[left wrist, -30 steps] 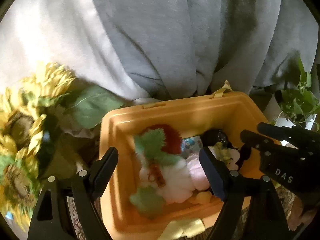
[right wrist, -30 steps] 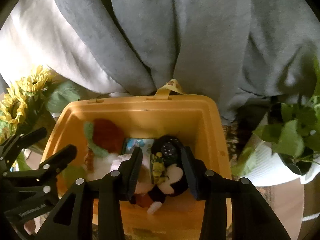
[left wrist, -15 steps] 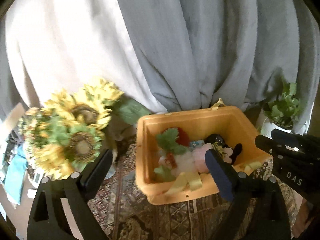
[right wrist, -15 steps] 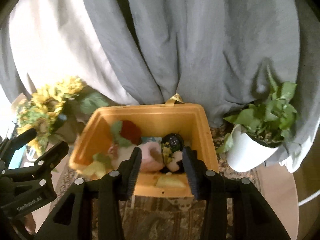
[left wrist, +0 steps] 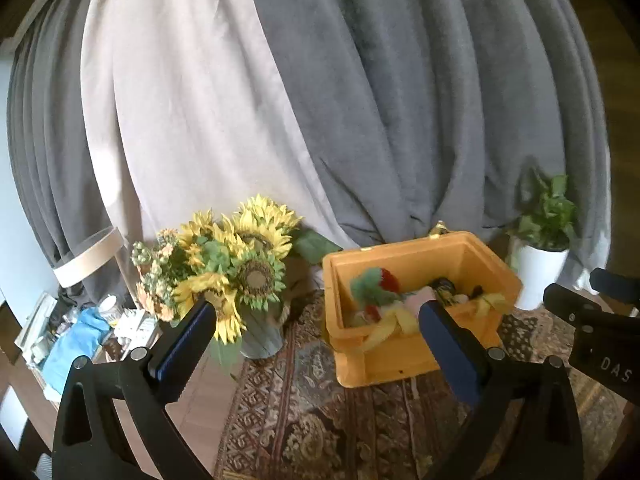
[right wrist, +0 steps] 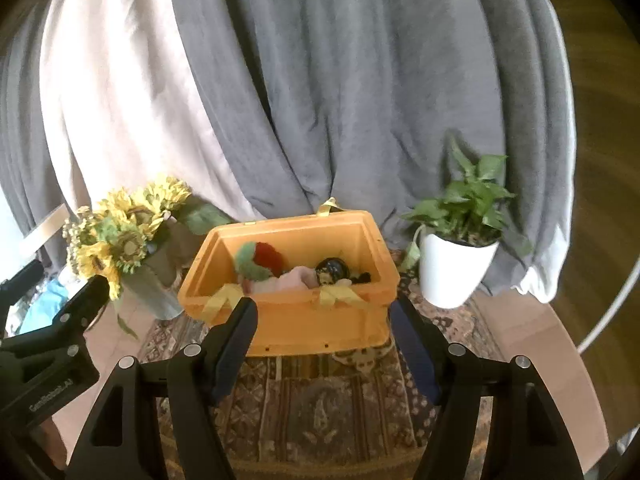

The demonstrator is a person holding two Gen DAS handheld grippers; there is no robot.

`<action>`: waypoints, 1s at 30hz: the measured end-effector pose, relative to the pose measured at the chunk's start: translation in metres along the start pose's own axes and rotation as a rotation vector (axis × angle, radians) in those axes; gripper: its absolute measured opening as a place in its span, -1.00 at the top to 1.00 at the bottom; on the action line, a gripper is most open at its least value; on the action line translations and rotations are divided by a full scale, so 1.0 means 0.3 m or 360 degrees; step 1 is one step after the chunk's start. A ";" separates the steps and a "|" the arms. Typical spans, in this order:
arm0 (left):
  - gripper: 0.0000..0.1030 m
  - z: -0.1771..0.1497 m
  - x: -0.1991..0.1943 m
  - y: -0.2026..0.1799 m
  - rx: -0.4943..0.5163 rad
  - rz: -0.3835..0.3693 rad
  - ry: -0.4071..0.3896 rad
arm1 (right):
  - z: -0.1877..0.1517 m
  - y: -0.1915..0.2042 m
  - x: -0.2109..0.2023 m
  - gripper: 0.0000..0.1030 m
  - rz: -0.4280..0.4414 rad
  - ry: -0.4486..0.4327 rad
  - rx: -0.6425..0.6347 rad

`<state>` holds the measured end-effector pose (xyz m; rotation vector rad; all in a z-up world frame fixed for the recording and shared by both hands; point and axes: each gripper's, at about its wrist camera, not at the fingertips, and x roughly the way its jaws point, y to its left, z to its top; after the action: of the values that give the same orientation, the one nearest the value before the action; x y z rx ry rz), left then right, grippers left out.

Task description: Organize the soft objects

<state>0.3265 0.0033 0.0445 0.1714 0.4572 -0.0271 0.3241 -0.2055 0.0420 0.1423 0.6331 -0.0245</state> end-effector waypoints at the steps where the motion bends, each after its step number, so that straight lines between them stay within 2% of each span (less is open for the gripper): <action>1: -1.00 -0.009 -0.017 0.000 -0.0002 -0.0015 -0.0003 | -0.011 -0.002 -0.020 -0.40 0.0001 -0.0006 0.0002; 9: -1.00 -0.070 -0.147 0.008 -0.0058 -0.0140 -0.0023 | -0.084 -0.006 -0.175 -0.45 -0.0019 -0.0076 -0.0019; 14: -1.00 -0.109 -0.239 -0.017 -0.0074 -0.0139 -0.0050 | -0.126 -0.025 -0.272 -0.45 -0.0034 -0.0122 -0.0055; 30: -1.00 -0.240 -0.545 -0.103 -0.0138 -0.0122 -0.0077 | -0.281 -0.106 -0.531 -0.45 0.0038 -0.0151 -0.0102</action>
<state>0.1465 -0.0168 0.0482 0.0681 0.4157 -0.0861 0.1441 -0.2284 0.0651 0.0863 0.5371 0.0123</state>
